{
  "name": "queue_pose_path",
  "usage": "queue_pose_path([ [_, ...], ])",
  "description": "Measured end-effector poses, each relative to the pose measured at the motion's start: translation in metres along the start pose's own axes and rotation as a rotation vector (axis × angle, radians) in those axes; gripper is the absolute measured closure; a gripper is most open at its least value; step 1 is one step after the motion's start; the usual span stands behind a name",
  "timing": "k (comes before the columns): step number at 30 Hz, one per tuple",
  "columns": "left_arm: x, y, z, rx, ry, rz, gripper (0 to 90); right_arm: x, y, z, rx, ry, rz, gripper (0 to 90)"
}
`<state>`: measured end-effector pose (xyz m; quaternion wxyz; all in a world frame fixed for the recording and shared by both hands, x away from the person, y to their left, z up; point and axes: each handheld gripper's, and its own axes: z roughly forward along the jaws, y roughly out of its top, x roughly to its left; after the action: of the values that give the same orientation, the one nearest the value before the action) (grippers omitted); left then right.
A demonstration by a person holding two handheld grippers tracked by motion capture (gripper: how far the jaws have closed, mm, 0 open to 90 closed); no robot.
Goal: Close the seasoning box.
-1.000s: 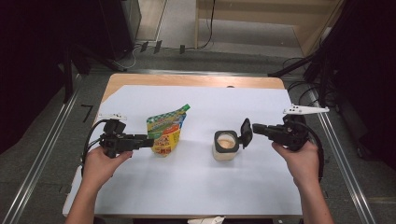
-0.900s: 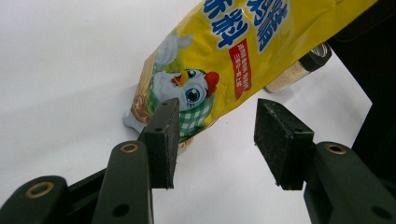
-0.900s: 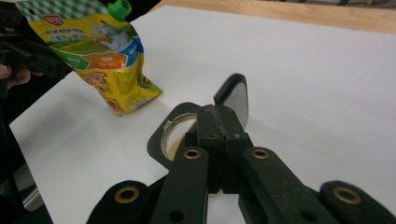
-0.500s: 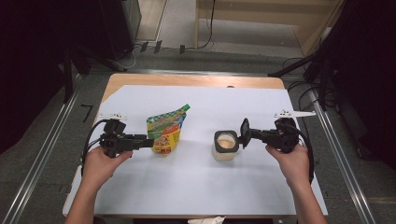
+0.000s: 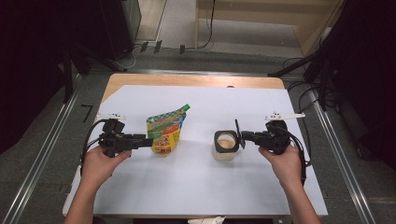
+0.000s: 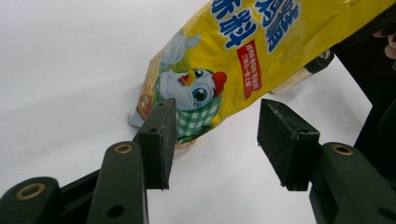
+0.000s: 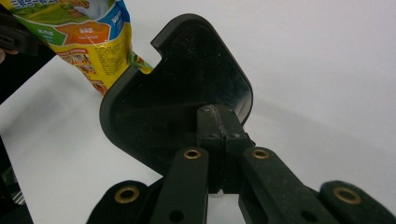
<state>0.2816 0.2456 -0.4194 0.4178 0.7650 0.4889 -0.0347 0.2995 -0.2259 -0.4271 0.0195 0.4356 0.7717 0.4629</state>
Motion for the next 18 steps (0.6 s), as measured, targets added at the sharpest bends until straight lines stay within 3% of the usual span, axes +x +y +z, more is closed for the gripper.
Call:
queue_pose_path([
  [12, 0.001, 0.000, 0.002, 0.010, 0.005, 0.001, 48.2, 0.010, -0.001, 0.011, 0.000, 0.016, -0.028, 90.0],
  [18, 0.002, 0.000, 0.002, 0.011, 0.007, 0.002, 47.9, 0.019, -0.003, 0.022, 0.030, 0.028, -0.050, 90.0],
])
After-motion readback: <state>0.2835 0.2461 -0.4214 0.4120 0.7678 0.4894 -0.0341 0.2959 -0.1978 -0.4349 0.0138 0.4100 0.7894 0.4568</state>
